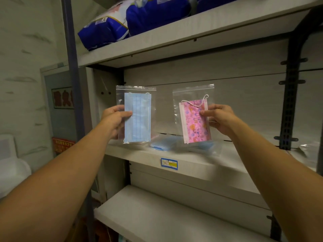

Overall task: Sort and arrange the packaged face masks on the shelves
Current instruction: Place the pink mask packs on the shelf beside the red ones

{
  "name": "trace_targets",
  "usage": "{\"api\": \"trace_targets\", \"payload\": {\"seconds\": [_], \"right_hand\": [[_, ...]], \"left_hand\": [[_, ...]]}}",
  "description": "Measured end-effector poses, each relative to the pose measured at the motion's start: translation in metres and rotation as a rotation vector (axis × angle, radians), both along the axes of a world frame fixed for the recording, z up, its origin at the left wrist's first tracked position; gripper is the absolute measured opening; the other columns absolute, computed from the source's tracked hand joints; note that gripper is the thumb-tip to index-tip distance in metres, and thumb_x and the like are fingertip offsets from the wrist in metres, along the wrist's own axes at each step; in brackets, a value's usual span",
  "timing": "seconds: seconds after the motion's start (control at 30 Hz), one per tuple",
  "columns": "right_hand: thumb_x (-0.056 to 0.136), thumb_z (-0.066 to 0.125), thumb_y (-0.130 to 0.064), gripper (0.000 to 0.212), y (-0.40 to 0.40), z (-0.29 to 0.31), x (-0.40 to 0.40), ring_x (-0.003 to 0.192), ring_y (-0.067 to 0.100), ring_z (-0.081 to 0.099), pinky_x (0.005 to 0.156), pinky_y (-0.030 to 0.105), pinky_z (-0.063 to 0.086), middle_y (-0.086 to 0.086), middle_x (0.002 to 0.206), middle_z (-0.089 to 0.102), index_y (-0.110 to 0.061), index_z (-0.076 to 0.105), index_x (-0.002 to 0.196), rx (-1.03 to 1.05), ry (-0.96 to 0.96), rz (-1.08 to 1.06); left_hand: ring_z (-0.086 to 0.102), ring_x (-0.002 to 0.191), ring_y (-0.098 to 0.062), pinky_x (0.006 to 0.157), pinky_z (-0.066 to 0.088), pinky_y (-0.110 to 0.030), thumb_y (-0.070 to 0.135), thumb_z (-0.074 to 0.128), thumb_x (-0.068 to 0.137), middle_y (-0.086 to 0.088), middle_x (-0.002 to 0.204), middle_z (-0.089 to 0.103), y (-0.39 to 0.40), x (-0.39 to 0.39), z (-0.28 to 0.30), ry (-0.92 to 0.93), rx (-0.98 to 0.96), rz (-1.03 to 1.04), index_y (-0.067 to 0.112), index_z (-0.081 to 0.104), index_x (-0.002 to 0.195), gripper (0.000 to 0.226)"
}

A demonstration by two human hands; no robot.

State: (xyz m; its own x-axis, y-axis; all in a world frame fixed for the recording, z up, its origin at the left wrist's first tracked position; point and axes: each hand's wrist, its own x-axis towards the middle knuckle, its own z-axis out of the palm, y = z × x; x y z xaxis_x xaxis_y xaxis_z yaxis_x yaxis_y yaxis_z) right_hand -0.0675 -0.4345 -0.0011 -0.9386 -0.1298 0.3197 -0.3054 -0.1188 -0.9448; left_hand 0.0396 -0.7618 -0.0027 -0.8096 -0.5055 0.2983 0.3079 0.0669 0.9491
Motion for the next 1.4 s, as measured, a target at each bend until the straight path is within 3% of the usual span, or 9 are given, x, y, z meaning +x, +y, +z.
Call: {"api": "trace_targets", "payload": {"seconds": [0.1, 0.27, 0.47, 0.83, 0.97, 1.13, 1.27, 1.33, 1.4], "right_hand": [[0.083, 0.076, 0.003, 0.027, -0.008, 0.000, -0.017, 0.085, 0.023, 0.073, 0.056, 0.027, 0.057, 0.011, 0.099, 0.074, -0.007, 0.062, 0.105, 0.003, -0.010, -0.007], [0.083, 0.076, 0.002, 0.023, -0.025, -0.007, -0.038, 0.086, 0.023, 0.073, 0.060, 0.030, 0.057, 0.011, 0.100, 0.075, -0.008, 0.064, 0.099, 0.029, -0.032, -0.023], [0.082, 0.077, 0.003, 0.039, -0.050, -0.018, -0.058, 0.089, 0.026, 0.073, 0.062, 0.032, 0.058, 0.014, 0.106, 0.074, 0.002, 0.063, 0.118, 0.048, -0.062, -0.051], [0.082, 0.074, 0.006, 0.024, -0.095, -0.026, -0.088, 0.081, 0.019, 0.070, 0.059, 0.028, 0.057, 0.007, 0.092, 0.072, -0.009, 0.066, 0.098, 0.027, -0.032, -0.106], [0.082, 0.074, 0.005, 0.027, -0.107, -0.030, -0.102, 0.090, 0.023, 0.069, 0.075, 0.036, 0.059, 0.009, 0.097, 0.072, -0.006, 0.068, 0.106, 0.004, -0.030, -0.159], [0.082, 0.074, 0.005, 0.031, -0.112, -0.043, -0.108, 0.092, 0.026, 0.066, 0.084, 0.040, 0.053, 0.014, 0.100, 0.072, -0.001, 0.068, 0.112, -0.081, -0.036, -0.191], [0.076, 0.075, 0.003, 0.028, -0.104, -0.050, -0.106, 0.054, 0.010, 0.056, 0.054, 0.022, 0.047, 0.005, 0.071, 0.064, -0.002, 0.061, 0.100, -0.215, -0.033, -0.163], [0.083, 0.069, 0.007, 0.020, -0.098, -0.051, -0.107, 0.045, 0.006, 0.053, 0.046, 0.017, 0.044, 0.000, 0.060, 0.060, -0.007, 0.055, 0.081, -0.264, -0.024, -0.144], [0.092, 0.059, 0.011, 0.029, -0.095, -0.049, -0.105, 0.043, 0.005, 0.055, 0.044, 0.016, 0.045, -0.003, 0.054, 0.060, -0.011, 0.051, 0.074, -0.285, -0.007, -0.140]], "left_hand": [[0.070, 0.089, -0.020, 0.058, 0.056, -0.036, 0.009, 0.075, 0.088, 0.001, 0.102, 0.072, -0.013, -0.016, -0.003, 0.000, 0.013, -0.001, 0.018, 0.066, 0.116, 0.030], [0.070, 0.101, -0.026, 0.085, 0.058, -0.052, 0.010, 0.077, 0.086, -0.002, 0.110, 0.071, -0.039, -0.040, -0.012, -0.018, 0.014, -0.002, 0.020, 0.067, 0.112, 0.029], [0.071, 0.101, -0.025, 0.083, 0.061, -0.045, 0.009, 0.078, 0.085, -0.003, 0.110, 0.072, -0.068, -0.070, -0.023, -0.018, 0.012, -0.027, 0.019, 0.068, 0.110, 0.029], [0.068, 0.105, -0.025, 0.085, 0.061, -0.042, 0.002, 0.077, 0.083, -0.007, 0.116, 0.068, -0.116, -0.152, -0.025, -0.010, 0.035, -0.236, 0.012, 0.065, 0.116, 0.036], [0.070, 0.100, -0.025, 0.080, 0.060, -0.039, 0.000, 0.076, 0.084, -0.009, 0.110, 0.071, -0.120, -0.186, -0.025, -0.003, 0.044, -0.340, 0.010, 0.066, 0.111, 0.031], [0.071, 0.099, -0.025, 0.092, 0.058, -0.043, -0.004, 0.076, 0.082, -0.011, 0.106, 0.073, -0.111, -0.231, -0.039, -0.030, 0.070, -0.465, 0.007, 0.067, 0.109, 0.031], [0.070, 0.090, -0.024, 0.082, 0.058, -0.036, -0.008, 0.074, 0.082, -0.006, 0.091, 0.073, -0.093, -0.254, -0.050, -0.028, 0.091, -0.523, 0.009, 0.065, 0.094, 0.023], [0.071, 0.090, -0.025, 0.080, 0.058, -0.036, -0.010, 0.074, 0.081, -0.007, 0.089, 0.074, -0.088, -0.265, -0.053, -0.023, 0.110, -0.561, 0.006, 0.066, 0.095, 0.023], [0.072, 0.091, -0.027, 0.083, 0.058, -0.038, -0.011, 0.074, 0.079, -0.008, 0.088, 0.075, -0.083, -0.271, -0.056, -0.026, 0.119, -0.575, 0.005, 0.066, 0.095, 0.024]]}}
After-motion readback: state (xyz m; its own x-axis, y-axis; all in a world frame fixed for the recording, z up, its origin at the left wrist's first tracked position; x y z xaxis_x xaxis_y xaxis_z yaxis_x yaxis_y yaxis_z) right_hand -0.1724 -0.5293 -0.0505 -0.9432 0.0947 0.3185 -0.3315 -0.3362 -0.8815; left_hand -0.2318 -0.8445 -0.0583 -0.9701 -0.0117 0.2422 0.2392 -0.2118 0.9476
